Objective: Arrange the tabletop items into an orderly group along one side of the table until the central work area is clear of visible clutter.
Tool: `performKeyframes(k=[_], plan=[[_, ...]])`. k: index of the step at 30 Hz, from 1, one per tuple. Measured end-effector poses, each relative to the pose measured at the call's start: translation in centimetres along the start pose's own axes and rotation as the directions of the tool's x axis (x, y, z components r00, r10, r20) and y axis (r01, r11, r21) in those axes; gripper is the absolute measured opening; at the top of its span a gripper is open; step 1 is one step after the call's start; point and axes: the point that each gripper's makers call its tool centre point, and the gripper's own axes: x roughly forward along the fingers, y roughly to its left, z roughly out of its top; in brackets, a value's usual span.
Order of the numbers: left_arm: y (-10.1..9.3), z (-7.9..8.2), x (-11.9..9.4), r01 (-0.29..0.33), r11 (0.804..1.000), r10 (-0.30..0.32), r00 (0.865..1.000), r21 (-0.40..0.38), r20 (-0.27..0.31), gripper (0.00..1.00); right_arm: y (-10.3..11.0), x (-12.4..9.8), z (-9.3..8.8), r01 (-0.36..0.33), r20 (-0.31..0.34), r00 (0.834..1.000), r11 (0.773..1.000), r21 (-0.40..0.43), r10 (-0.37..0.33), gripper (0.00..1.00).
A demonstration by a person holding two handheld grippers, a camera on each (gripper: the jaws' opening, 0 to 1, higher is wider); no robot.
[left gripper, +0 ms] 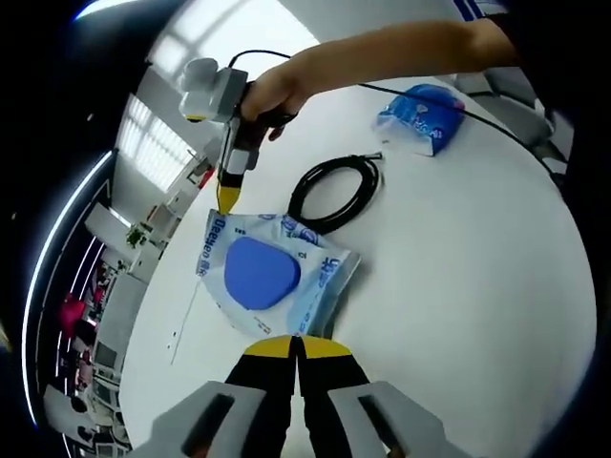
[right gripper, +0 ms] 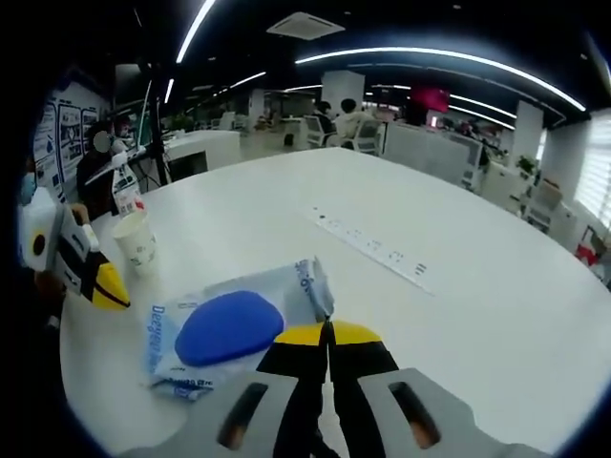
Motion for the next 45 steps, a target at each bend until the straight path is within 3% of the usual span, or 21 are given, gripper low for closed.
performKeyframes(k=[5,7,8,13,18,24,31,45], plan=[[-0.2,-0.2,-0.4,0.02,1.0,-0.02,1.0,0.017,-0.016,0.0,0.2,0.2,-0.7,-0.005,-0.013,1.0,1.0,0.004,0.006,0.0],[-0.9,-1.2,0.8,0.011,1.0,-0.011,1.0,-0.009,-0.018,0.0,0.1,0.3,-0.9,-0.008,-0.017,1.0,1.0,0.008,0.008,0.0],[-1.1,-1.0,1.2,0.028,0.999,-0.028,1.0,0.016,-0.01,0.0,0.1,0.3,-1.0,-0.008,-0.02,1.0,1.0,0.007,0.008,0.0],[-0.7,-1.5,1.2,0.009,1.0,-0.01,1.0,-0.004,-0.02,0.01,-0.6,0.6,-1.0,-0.013,-0.021,1.0,1.0,0.014,0.014,0.0],[-0.6,-1.5,1.4,0.014,1.0,-0.013,1.0,0.017,-0.023,0.03,0.6,0.8,-1.7,-0.064,-0.051,0.997,0.998,0.003,0.064,0.0],[-0.9,-1.5,1.6,0.023,0.999,-0.022,0.999,0.033,-0.031,0.04,0.2,1.0,-2.4,-0.062,-0.071,0.996,0.998,-0.004,0.062,0.02],[-1.3,-1.5,1.4,0.029,0.996,-0.025,0.998,0.081,-0.058,0.07,0.4,0.9,-2.2,-0.072,-0.058,0.996,0.997,0.008,0.072,0.1],[-1.0,-2.3,1.8,0.047,0.995,-0.04,0.997,0.091,-0.069,0.1,-0.8,2.5,-1.5,-0.08,-0.076,0.994,0.997,0.003,0.08,0.15]])
